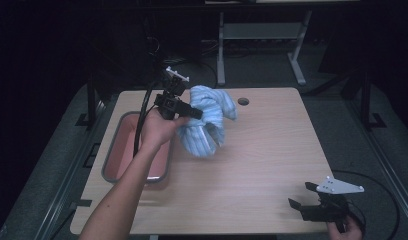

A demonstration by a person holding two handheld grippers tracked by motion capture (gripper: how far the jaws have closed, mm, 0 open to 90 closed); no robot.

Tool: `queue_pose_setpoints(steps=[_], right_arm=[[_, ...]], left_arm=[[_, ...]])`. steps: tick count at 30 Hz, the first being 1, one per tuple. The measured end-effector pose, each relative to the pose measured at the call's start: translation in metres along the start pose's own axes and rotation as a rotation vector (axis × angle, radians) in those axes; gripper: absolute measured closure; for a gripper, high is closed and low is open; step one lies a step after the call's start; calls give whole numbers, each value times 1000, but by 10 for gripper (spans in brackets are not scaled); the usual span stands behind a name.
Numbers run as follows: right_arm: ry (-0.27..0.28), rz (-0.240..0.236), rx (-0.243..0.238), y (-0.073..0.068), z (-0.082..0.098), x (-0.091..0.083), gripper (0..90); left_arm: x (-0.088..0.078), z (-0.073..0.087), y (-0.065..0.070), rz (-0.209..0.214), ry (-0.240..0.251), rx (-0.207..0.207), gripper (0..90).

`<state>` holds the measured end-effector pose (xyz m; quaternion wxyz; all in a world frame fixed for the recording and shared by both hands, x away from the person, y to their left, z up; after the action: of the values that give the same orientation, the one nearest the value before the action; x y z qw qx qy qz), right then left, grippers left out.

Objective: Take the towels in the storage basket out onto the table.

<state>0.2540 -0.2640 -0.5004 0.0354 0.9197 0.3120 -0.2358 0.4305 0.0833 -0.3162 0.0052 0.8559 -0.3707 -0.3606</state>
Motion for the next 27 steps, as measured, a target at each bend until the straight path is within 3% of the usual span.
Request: queue_pose_setpoints(steps=[17, 21, 27], right_arm=[[3, 7, 3, 1, 0, -3, 140], [6, 8, 6, 2, 0, -3, 140], [16, 5, 4, 1, -3, -2, 140]], left_arm=[[25, -1, 20, 60, -6, 21, 679], [31, 0, 23, 64, -4, 10, 679], [51, 5, 25, 73, -28, 6, 678]])
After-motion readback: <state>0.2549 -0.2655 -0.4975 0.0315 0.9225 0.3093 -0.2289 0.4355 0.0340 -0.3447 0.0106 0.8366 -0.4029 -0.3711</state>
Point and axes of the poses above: each handheld gripper's, and its own axes: x roughly forward along the jaws, z roughly out of its underside, y roughly to its right, the point moved 7 cm from there along x, roughly forward along the jaws, and after that the axes turned 12 degrees about y, right-handed, at the moved point
